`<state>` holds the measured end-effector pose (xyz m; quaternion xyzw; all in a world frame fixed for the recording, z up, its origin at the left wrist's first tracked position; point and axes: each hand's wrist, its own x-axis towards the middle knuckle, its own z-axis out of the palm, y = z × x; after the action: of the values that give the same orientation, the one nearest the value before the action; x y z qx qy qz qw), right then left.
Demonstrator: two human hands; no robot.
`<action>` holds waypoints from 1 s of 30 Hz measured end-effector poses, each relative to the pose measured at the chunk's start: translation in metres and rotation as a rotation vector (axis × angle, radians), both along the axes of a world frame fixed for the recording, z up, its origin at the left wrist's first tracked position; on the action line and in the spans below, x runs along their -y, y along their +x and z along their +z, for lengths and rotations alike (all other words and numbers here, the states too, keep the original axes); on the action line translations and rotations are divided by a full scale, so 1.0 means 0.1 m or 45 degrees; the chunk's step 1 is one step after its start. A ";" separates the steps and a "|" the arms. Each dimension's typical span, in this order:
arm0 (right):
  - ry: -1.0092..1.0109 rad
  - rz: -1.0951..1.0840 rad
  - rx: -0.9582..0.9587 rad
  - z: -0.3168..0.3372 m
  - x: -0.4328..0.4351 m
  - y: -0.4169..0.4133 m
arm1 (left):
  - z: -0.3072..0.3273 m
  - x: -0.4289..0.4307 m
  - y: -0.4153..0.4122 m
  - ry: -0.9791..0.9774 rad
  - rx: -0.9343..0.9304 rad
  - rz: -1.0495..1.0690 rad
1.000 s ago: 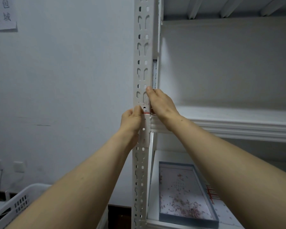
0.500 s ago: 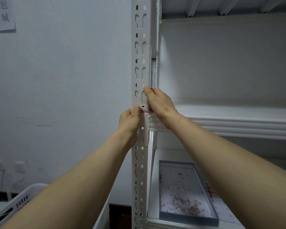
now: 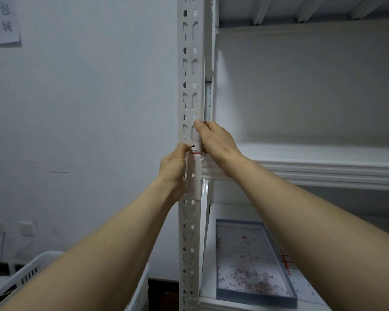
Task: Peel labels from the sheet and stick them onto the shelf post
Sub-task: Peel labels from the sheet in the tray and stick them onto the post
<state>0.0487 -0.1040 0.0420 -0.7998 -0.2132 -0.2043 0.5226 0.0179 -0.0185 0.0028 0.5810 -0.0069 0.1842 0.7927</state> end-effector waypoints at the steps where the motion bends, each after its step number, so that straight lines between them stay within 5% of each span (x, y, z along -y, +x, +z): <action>1: 0.000 0.001 0.001 0.00 0.00 0.00 | 0.00 0.00 0.00 0.002 0.005 0.007; 23: 0.023 0.020 -0.009 -0.01 0.00 0.04 | -0.01 -0.05 0.03 0.002 -0.008 -0.048; 30: 0.047 0.066 -0.037 -0.01 0.00 0.06 | 0.02 -0.01 -0.02 0.209 -0.021 0.074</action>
<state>0.0550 -0.1043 0.0411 -0.7871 -0.2223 -0.1828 0.5456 0.0157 -0.0178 0.0046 0.6456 0.0014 0.2010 0.7368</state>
